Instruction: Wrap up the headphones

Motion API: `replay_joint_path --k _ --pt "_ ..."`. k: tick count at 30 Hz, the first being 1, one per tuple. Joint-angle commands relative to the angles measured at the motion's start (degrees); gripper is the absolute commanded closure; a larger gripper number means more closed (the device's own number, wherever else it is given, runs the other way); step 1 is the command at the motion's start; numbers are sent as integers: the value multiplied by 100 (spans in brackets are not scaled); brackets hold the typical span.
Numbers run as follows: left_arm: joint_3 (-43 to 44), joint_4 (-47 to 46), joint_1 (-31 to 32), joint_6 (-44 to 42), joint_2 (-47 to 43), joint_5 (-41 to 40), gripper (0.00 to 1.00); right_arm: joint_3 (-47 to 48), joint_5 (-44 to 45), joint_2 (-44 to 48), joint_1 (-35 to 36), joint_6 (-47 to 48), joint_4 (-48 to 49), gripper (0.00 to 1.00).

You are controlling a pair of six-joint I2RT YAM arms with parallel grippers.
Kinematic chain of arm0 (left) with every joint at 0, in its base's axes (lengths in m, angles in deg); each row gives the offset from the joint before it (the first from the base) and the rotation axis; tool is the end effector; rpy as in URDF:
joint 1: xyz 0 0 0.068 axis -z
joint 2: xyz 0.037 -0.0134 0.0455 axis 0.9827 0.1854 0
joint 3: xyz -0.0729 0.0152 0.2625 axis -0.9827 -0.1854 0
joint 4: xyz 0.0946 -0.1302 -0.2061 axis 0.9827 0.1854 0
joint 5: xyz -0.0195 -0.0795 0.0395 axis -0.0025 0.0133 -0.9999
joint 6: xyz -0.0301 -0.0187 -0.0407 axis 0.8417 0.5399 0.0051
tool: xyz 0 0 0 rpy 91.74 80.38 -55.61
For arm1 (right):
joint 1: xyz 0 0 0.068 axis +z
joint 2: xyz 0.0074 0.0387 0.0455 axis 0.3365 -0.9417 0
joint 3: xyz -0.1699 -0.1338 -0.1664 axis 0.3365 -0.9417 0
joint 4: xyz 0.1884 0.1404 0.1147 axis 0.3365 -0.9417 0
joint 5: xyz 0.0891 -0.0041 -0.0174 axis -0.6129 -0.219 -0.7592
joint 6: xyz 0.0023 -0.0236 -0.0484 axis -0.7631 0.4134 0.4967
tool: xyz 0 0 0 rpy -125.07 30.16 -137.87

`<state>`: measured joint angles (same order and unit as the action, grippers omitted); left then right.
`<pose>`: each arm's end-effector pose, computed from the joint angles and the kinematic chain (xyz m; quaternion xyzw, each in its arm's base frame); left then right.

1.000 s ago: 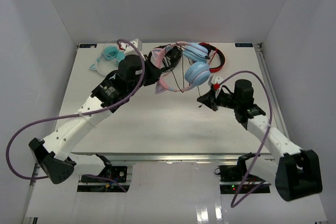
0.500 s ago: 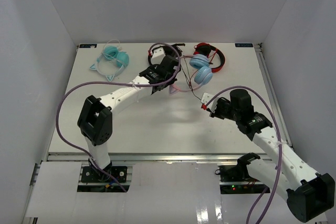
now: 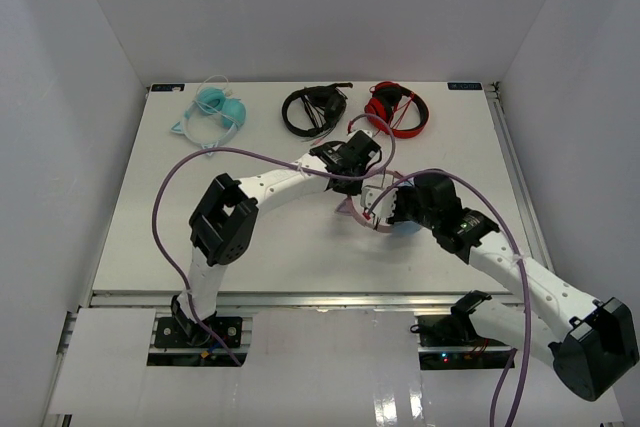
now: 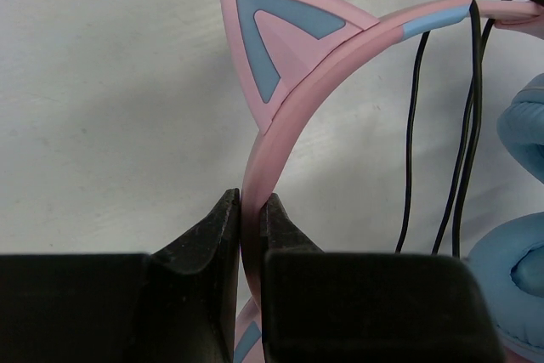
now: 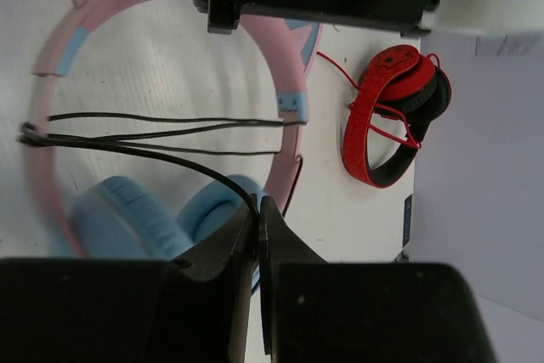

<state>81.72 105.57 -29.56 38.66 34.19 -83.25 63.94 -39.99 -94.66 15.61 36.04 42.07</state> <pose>0.2981 -0.3377 0.2221 0.1425 0.9447 -0.0686 0.2874 0.1781 0.1259 0.2617 -0.6452 0.5727 -0.1174 0.4918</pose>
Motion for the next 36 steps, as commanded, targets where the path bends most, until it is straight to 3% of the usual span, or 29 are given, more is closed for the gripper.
replay_joint_path --k 1,4,12,23,29,36 --pt "73 -55 -11 -631 -178 947 100 -236 538 51 159 934 615 92" --pt "-31 -36 -18 -802 -137 1165 100 -309 584 5 260 1253 617 92" --pt "-125 -53 -18 -829 -299 1463 100 -436 -1344 -126 193 237 592 91" --pt "-468 -62 -18 -899 -429 1623 100 2 -2544 -282 1 -903 721 91" --pt "-444 -62 -27 -873 -480 1613 100 -53 -2257 -319 -92 -887 992 91" --pt "-570 -36 -85 -828 -837 1231 100 -797 -2030 -196 -365 -947 1431 92"
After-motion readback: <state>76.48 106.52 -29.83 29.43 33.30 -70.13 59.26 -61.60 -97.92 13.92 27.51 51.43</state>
